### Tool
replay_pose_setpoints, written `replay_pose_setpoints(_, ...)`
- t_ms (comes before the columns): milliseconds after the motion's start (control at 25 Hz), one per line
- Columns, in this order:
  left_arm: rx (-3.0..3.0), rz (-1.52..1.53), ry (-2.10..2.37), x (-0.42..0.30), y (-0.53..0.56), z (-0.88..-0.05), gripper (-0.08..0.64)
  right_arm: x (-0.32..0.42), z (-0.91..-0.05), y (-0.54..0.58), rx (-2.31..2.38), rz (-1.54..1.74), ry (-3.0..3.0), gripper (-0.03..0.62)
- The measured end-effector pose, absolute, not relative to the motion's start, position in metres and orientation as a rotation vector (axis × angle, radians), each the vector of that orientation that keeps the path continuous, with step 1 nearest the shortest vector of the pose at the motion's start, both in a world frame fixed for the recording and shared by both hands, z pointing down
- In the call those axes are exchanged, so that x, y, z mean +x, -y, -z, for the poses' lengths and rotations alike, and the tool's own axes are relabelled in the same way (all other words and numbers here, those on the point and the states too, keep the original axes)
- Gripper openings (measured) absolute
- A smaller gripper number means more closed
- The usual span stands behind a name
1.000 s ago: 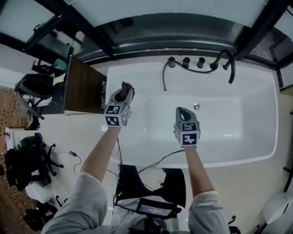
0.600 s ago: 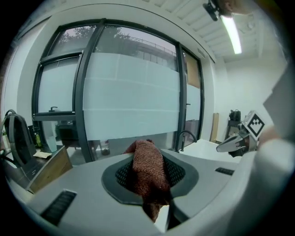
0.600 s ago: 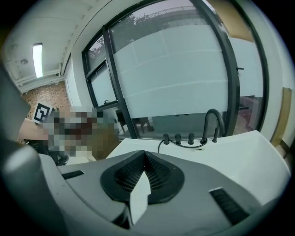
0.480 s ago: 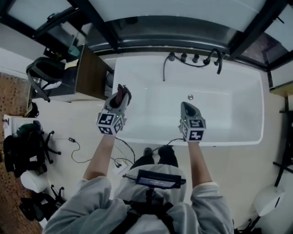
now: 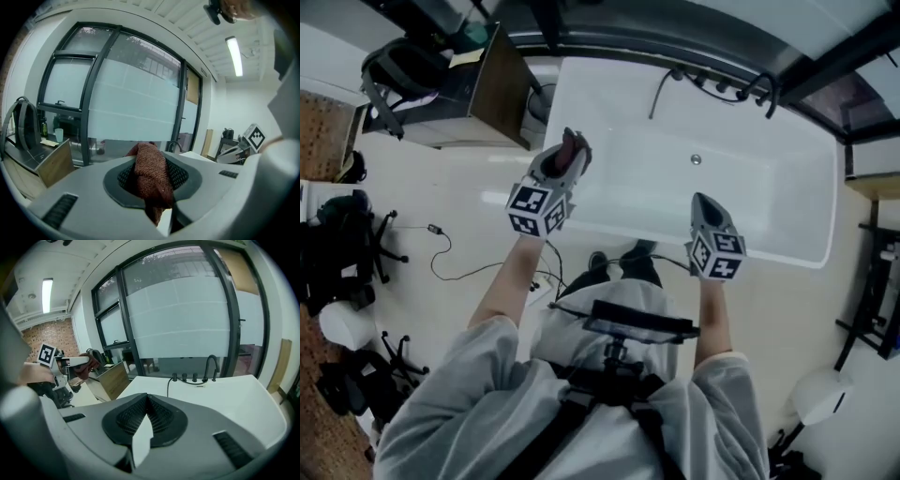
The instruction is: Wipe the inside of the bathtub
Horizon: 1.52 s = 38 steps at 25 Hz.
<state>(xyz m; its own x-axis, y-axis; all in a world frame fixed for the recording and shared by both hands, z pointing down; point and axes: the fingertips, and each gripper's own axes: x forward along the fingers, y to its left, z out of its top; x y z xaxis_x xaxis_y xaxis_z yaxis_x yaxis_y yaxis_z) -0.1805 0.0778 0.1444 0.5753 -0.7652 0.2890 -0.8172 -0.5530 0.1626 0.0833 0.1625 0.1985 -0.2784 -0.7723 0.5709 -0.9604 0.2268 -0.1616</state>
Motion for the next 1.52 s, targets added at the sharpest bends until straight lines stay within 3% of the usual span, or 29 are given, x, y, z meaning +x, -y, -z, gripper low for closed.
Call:
replay_pose_setpoints(400,2.601,-0.241,1.132,-0.156,-0.159,-0.141,0.092,0.093,-0.166,-0.232,1.688,-0.668,2.089,0.009)
replay_pose_setpoints(880,2.466,-0.210,1.423,-0.165,-0.204,-0.125,0.092,0.127,-0.189,-0.248,1.560,-0.722,2.167,0.008)
replay_pose_setpoints(1520,2.392,-0.312,1.495,-0.102,-0.246,-0.125,0.094,0.206,-0.199,-0.261,1.524,-0.713,2.178,0.008)
